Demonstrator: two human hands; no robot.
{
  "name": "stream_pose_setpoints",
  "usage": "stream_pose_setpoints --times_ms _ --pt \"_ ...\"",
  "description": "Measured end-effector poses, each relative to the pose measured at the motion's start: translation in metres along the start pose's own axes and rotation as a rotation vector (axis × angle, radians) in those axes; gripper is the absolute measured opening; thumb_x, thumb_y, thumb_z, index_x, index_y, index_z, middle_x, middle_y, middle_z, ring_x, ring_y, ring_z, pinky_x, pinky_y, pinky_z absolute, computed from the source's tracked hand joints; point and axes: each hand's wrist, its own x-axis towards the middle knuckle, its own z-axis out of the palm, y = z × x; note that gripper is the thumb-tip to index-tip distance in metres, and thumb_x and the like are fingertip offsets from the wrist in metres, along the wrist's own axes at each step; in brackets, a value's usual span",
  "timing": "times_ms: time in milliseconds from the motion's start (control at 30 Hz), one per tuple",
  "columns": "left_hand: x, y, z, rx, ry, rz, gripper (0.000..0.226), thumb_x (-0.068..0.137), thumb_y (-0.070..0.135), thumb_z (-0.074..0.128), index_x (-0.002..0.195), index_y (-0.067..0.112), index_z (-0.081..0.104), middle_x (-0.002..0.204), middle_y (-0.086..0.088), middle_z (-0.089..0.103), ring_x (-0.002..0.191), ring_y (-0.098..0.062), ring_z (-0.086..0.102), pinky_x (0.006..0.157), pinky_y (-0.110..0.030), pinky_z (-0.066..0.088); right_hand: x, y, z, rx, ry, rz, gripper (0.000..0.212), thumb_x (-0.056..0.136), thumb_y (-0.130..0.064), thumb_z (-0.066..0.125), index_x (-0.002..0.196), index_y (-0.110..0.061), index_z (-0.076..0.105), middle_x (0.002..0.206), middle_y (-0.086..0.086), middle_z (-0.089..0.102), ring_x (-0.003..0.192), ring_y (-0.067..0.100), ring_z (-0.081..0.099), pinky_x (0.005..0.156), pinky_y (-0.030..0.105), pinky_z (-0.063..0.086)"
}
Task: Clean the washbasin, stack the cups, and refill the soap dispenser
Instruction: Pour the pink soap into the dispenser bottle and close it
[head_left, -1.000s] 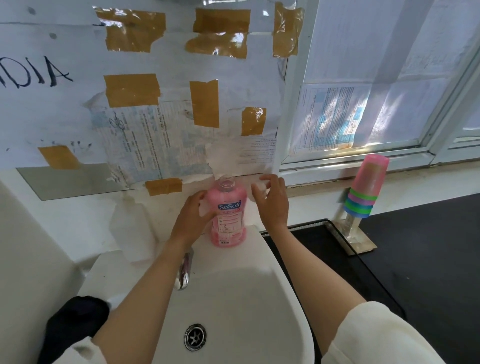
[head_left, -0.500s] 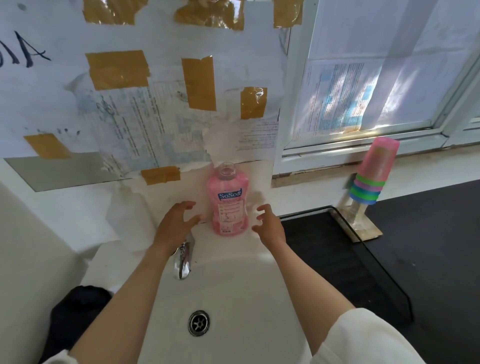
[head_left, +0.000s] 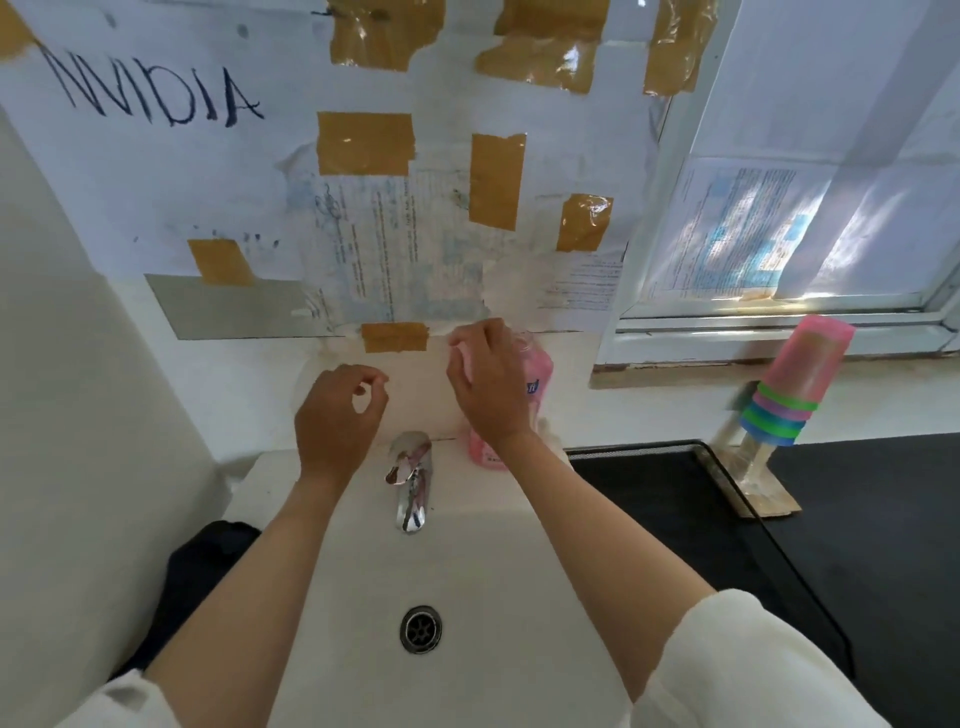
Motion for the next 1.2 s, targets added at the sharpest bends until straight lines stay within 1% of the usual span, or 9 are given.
stream_pose_setpoints --times_ms 133,233,367,467,633,767,867,1000,1200 --pt "0.007 -0.020 -0.026 0.055 0.094 -0.040 0.018 0.082 0.021 0.049 0.085 0.015 0.065 0.087 -0.001 0.067 0.075 -0.021 0.058 0.058 -0.026 0.040 0.009 -0.039 0.034 0.055 -0.197 -0.040 0.011 0.082 -0.008 0.054 0.091 -0.005 0.061 0.088 0.012 0.058 0.081 0.024 0.055 0.069 0.030 0.042" --pt "0.011 -0.043 -0.037 0.038 0.068 -0.152 0.022 0.081 0.021 0.054 0.099 0.012 0.062 0.100 -0.006 0.062 0.089 -0.025 0.057 0.070 -0.032 0.044 0.008 -0.055 0.057 0.108 -0.360 -0.001 0.018 0.082 -0.012 0.063 0.097 -0.004 0.059 0.099 0.012 0.060 0.090 0.029 0.057 0.074 0.032 0.042" --pt "0.014 -0.078 -0.042 -0.081 -0.269 -0.365 0.061 0.081 0.032 0.067 0.133 0.012 0.040 0.135 -0.010 0.043 0.125 -0.027 0.042 0.104 -0.044 0.036 0.004 -0.066 0.087 0.039 -0.599 0.241 0.037 0.086 -0.034 0.061 0.112 -0.011 0.050 0.117 0.008 0.053 0.109 0.024 0.050 0.085 0.039 0.040" --pt "0.015 -0.096 -0.041 -0.136 -0.524 -0.407 0.085 0.077 0.038 0.071 0.144 0.016 0.023 0.150 -0.005 0.025 0.136 -0.021 0.029 0.112 -0.038 0.027 0.004 -0.066 0.102 0.026 -0.692 0.343 0.045 0.086 -0.042 0.059 0.120 -0.014 0.049 0.124 0.007 0.051 0.117 0.025 0.045 0.092 0.039 0.037" --pt "0.013 -0.116 -0.041 -0.142 -0.562 -0.323 0.075 0.077 0.027 0.072 0.140 0.015 0.034 0.148 0.001 0.023 0.134 -0.015 0.032 0.106 -0.028 0.029 0.009 -0.071 0.115 -0.013 -0.700 0.393 0.051 0.081 -0.048 0.063 0.121 -0.019 0.055 0.131 0.007 0.048 0.123 0.025 0.040 0.097 0.040 0.035" --pt "0.013 -0.117 -0.038 -0.201 -0.538 -0.357 0.077 0.073 0.030 0.076 0.138 0.015 0.037 0.145 -0.001 0.028 0.133 -0.018 0.033 0.109 -0.032 0.031 0.011 -0.078 0.117 0.044 -0.616 0.405 0.040 0.075 -0.044 0.069 0.103 -0.016 0.061 0.114 0.003 0.056 0.108 0.022 0.048 0.087 0.036 0.039" --pt "0.015 -0.109 -0.039 -0.364 -0.554 -0.405 0.089 0.058 0.048 0.082 0.132 0.017 0.043 0.135 0.001 0.041 0.125 -0.017 0.043 0.098 -0.027 0.038 0.009 -0.084 0.110 0.097 -0.608 0.352 0.034 0.075 -0.040 0.070 0.098 -0.015 0.062 0.104 0.001 0.058 0.100 0.018 0.049 0.083 0.034 0.035" --pt "0.019 -0.086 -0.049 -0.474 -0.517 -0.416 0.086 0.064 0.025 0.083 0.134 0.020 0.035 0.122 0.008 0.047 0.109 -0.013 0.049 0.082 -0.021 0.041 0.016 -0.086 0.091 0.235 -0.553 0.304 0.029 0.075 -0.034 0.073 0.092 -0.013 0.064 0.093 -0.002 0.059 0.083 0.011 0.048 0.073 0.025 0.037" --pt "0.043 -0.040 -0.076 -0.511 -0.353 -0.352 0.070 0.058 0.023 0.086 0.114 0.019 0.045 0.102 0.006 0.054 0.090 -0.007 0.054 0.066 -0.012 0.041 0.052 -0.097 0.049 0.389 -0.533 0.297 0.022 0.078 -0.030 0.072 0.085 -0.017 0.055 0.089 -0.003 0.055 0.077 0.010 0.048 0.065 0.014 0.036"
